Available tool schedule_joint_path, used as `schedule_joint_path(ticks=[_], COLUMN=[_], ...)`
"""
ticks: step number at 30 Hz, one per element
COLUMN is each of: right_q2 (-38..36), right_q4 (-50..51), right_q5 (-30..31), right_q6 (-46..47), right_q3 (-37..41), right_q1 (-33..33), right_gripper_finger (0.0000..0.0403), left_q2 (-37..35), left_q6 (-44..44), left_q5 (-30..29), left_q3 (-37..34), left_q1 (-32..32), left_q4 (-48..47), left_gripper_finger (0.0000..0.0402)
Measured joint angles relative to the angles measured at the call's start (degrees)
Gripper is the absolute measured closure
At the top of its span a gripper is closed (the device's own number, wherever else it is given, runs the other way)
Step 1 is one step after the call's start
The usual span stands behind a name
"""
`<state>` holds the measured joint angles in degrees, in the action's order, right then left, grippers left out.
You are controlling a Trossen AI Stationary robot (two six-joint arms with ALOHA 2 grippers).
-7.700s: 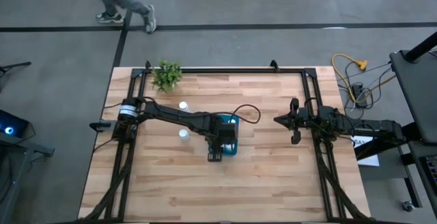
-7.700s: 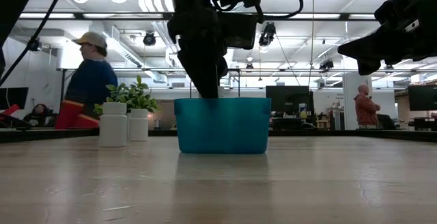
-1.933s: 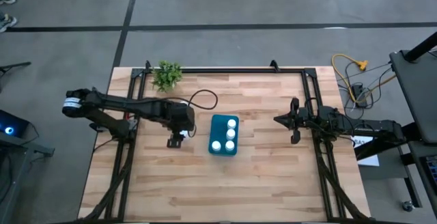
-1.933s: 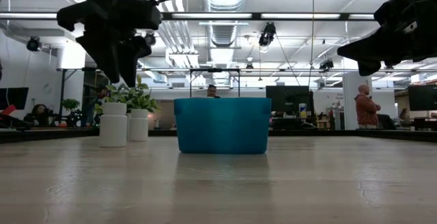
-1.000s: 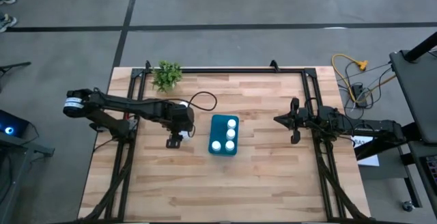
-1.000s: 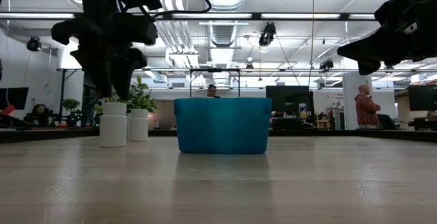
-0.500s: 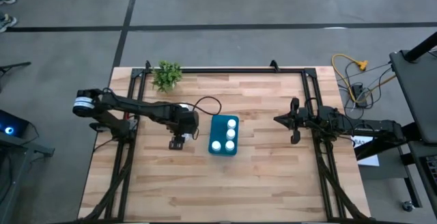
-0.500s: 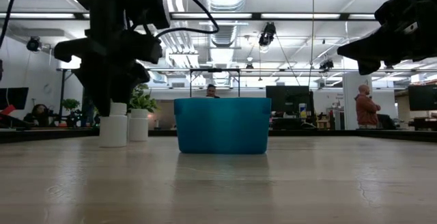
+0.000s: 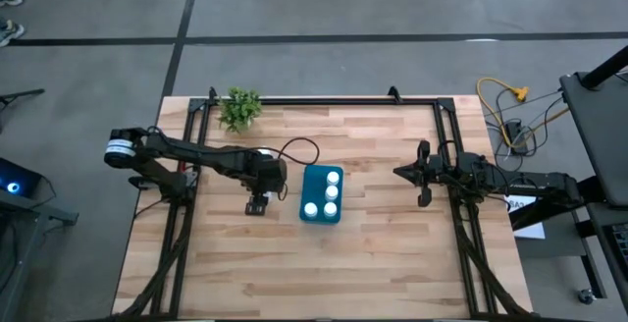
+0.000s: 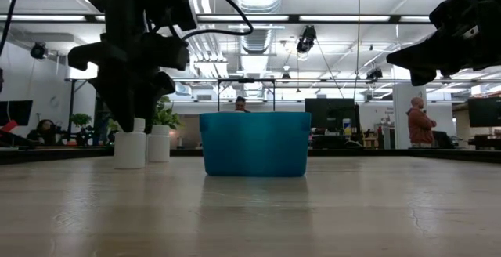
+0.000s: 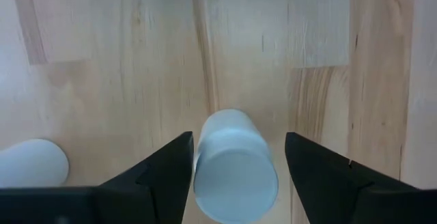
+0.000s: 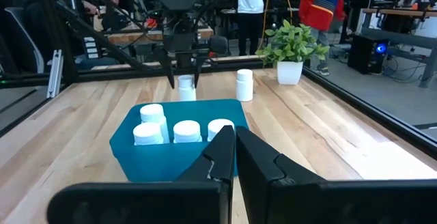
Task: Pick and place pill bottles into a basket
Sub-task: Put the white pill bottle into the blue container
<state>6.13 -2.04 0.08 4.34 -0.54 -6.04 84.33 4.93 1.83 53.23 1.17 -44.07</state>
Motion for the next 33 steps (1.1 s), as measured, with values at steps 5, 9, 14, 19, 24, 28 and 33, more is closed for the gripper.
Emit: schedule_joint_path(ticks=[5,9,14,19,24,28,33], right_q2=[0.0,0.0,0.0,0.0,0.0,0.0,0.0], right_q4=[0.0,0.0,0.0,0.0,0.0,0.0,0.0], right_q5=[0.0,0.0,0.0,0.0,0.0,0.0,0.0], right_q6=[0.0,0.0,0.0,0.0,0.0,0.0,0.0], right_q3=[0.0,0.0,0.0,0.0,0.0,0.0,0.0], right_q1=[0.0,0.0,0.0,0.0,0.0,0.0,0.0], right_gripper_finger=[0.0394,0.0394,0.0394,0.0394,0.0394,0.0394,0.0394], left_q2=[0.0,0.0,0.0,-0.1,-0.1,-0.1,-0.2], left_q6=[0.0,0.0,0.0,-0.1,-0.1,-0.1,-0.1], left_q5=[0.0,0.0,0.0,-1.2,-1.5,-1.6,-1.9], left_q3=[0.0,0.0,0.1,2.3,7.2,11.5,16.1], left_q1=[0.0,0.0,0.0,0.0,0.0,0.0,0.0], left_q4=[-0.1,-0.1,-0.4,-2.2,-4.3,-6.4,-9.9], left_gripper_finger=[0.0210,0.0234,0.0260,0.0260,0.0260,0.0260,0.0260])
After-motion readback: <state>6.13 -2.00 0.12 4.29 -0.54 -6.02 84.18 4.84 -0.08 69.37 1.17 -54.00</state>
